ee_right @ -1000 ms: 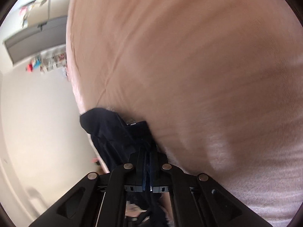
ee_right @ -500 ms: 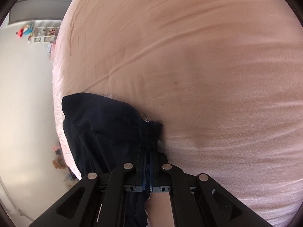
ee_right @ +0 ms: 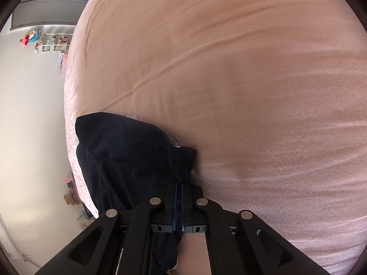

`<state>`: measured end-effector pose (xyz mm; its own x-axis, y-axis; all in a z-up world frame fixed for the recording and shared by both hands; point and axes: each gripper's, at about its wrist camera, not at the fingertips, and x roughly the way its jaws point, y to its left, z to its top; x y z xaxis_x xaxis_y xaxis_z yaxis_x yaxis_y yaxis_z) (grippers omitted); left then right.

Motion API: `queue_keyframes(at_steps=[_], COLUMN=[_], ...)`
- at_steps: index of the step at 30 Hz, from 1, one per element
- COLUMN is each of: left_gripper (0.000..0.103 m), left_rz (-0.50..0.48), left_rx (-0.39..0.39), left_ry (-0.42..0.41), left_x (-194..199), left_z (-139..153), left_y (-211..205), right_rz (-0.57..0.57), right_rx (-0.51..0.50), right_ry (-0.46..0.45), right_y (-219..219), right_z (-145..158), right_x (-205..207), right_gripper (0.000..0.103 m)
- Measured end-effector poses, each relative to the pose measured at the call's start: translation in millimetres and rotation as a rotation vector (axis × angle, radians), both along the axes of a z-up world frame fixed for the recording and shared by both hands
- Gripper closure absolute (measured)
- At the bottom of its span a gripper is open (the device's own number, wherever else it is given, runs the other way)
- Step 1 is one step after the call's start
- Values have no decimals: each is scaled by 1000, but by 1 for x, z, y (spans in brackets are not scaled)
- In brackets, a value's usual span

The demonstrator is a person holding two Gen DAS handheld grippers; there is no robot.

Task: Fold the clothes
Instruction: 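Hold the waistband with the left gripper and fold the hem over with the right gripper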

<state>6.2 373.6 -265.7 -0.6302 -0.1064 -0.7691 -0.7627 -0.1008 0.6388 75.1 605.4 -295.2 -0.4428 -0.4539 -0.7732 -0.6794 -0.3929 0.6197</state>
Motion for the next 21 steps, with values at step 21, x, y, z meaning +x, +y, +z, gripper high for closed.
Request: queue_keyframes(at_steps=[21], left_gripper=[11], left_rz=[-131], left_rx=[-58], left_ry=[275], left_x=[80], left_z=[20], left_y=[-8], right_rz=[-7], right_rx=[-8], right_ry=[14], right_y=[-21], right_z=[-6], right_x=[-17], right_gripper=[103])
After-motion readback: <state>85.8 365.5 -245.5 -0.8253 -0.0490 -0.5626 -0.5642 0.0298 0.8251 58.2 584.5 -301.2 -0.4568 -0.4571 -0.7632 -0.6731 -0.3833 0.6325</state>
